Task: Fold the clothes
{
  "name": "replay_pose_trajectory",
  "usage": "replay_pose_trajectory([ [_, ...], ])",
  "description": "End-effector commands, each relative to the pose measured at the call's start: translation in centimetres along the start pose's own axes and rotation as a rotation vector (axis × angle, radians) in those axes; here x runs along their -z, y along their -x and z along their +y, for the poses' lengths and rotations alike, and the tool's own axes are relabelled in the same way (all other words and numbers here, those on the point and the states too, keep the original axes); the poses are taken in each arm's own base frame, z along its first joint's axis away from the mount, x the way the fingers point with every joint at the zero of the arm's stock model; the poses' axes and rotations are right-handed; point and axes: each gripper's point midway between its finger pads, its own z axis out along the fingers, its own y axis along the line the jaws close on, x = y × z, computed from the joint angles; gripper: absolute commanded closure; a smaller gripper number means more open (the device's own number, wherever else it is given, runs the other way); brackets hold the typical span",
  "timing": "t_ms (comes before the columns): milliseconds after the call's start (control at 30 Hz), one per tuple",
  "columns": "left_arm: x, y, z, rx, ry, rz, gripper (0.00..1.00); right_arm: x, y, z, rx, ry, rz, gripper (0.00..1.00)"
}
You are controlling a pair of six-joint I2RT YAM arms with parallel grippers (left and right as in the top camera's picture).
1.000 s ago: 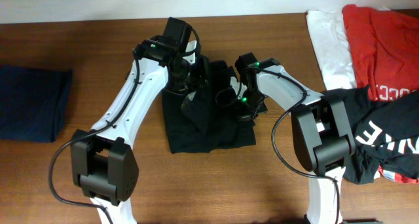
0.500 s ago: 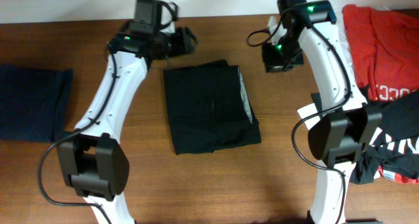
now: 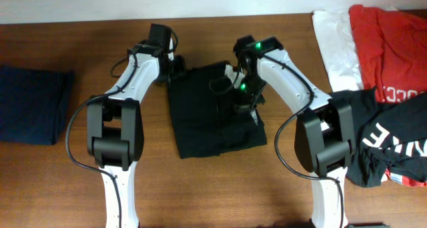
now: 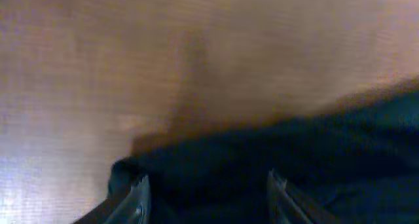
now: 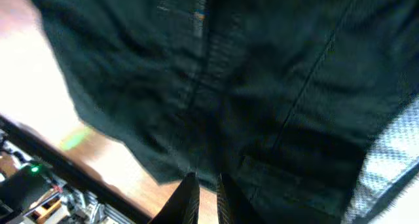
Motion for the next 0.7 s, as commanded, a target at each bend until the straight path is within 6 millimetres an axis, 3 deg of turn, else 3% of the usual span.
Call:
replay_pose_trajectory([
  [0,-0.7,-4.3,2.1,0.008,0.082,0.178,0.44,-2.5,-2.4,-1.8,-0.041,-0.043,0.085,0.68],
  [33,-0.4,-5.6,2.5,0.015,0.100,0.228,0.44,-3.1,-3.0,-3.0,-0.047,-0.094,0.105,0.63],
  [133,1.7,-10.8,4.1,0.049,0.180,0.454,0.51,-4.0,-4.1,-7.7,-0.055,-0.304,0.137,0.63],
  [200,3.8,-14.0,4.9,0.070,0.233,0.602,0.51,-2.7,-3.1,-11.3,-0.110,-0.472,0.077,0.67],
  [267,4.9,-15.4,5.0,0.087,0.241,0.676,0.51,-0.7,-1.5,-13.5,-0.131,-0.544,0.006,0.66],
  [367,5.3,-14.6,3.0,0.062,0.126,0.655,0.51,2.0,0.0,-12.9,-0.135,-0.522,-0.048,0.66],
  [467,6.5,-10.9,1.1,-0.033,0.029,0.523,0.47,5.7,1.5,-10.2,-0.113,-0.488,-0.114,0.66],
  [500,6.9,-9.7,-0.5,-0.088,-0.058,0.483,0.40,6.9,1.8,-9.5,-0.109,-0.479,-0.136,0.64],
  [567,7.1,-8.5,-2.9,-0.134,-0.195,0.439,0.07,8.6,2.0,-8.6,-0.103,-0.468,-0.164,0.61],
  [600,7.0,-8.1,-4.3,-0.159,-0.284,0.418,0.01,9.8,2.1,-8.0,-0.100,-0.468,-0.180,0.61],
  [667,6.8,-8.0,-5.1,-0.201,-0.343,0.399,0.01,10.3,2.2,-7.8,-0.098,-0.468,-0.189,0.60],
])
